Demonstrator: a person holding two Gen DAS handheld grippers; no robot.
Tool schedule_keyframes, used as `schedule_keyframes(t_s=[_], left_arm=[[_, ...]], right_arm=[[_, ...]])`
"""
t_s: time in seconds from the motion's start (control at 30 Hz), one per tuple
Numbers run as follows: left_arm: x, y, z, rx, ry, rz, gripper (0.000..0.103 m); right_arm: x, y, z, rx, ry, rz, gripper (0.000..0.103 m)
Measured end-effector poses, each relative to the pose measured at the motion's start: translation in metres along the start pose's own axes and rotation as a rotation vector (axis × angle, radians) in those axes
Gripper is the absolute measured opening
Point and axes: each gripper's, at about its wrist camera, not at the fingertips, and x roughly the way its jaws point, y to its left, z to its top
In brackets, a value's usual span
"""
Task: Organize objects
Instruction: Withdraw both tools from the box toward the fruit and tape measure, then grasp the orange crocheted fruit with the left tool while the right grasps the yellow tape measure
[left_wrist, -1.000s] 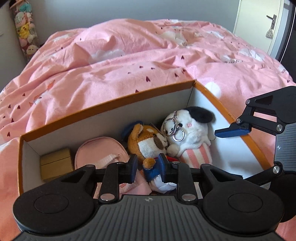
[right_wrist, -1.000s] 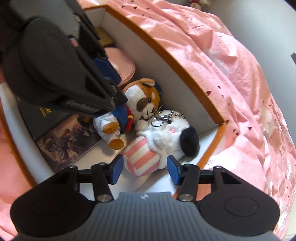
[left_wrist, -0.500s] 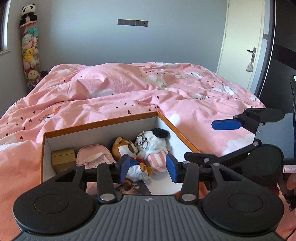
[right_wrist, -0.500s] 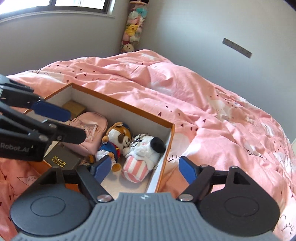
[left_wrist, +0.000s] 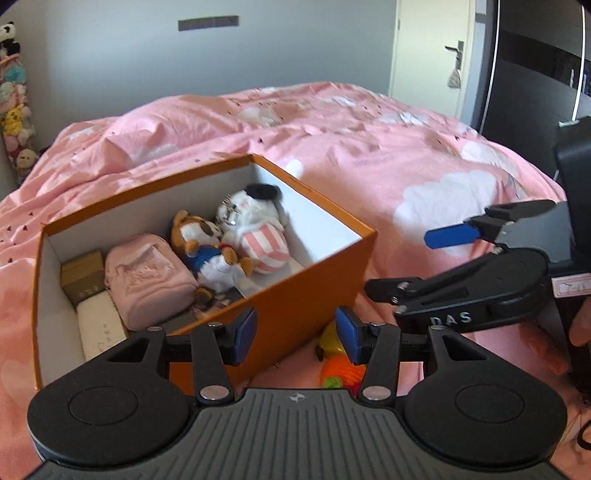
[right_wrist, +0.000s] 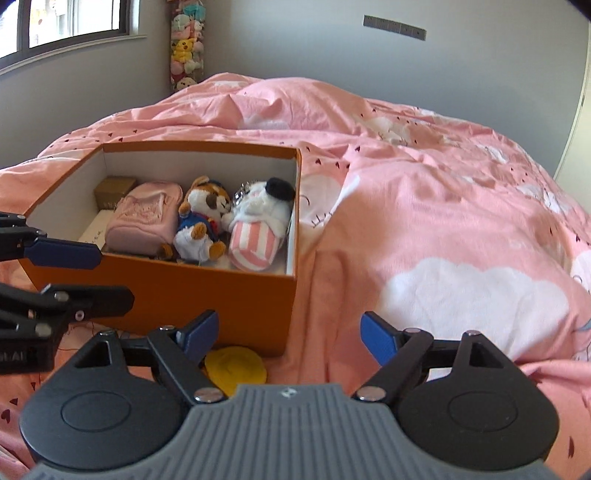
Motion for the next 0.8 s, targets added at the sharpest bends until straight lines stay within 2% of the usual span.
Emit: schedule_keyframes(t_s=[0.1, 0.13, 0.4, 0.57, 0.8], left_arm=[[0.003, -0.004, -0.008, -0.010, 0.025, -0.047, 0.060], [0.005, -0.005, -0.011, -0.010, 0.039, -0.049, 0.063], [0.046, 0.001, -0.038, -0.074, 0.191, -0.062, 0.064], [0.053, 0.012, -0.046, -0.145, 0.201, -0.133, 0.067], [0.058, 0.026, -0.053, -0.264, 0.224, -0.219, 0.068]], right_arm=[[0.008, -0.001, -0.005, 0.013, 0.031, -0.021, 0.085], [0.010, -0.002, -0.007, 0.020, 0.043, -0.020, 0.085], [0.034, -0.005, -0.019, 0.078, 0.147, 0.011, 0.085], [0.041, -0.010, -0.022, 0.123, 0.179, 0.019, 0.086], [0.045, -0.008, -0.025, 0.121, 0.187, 0.042, 0.085]])
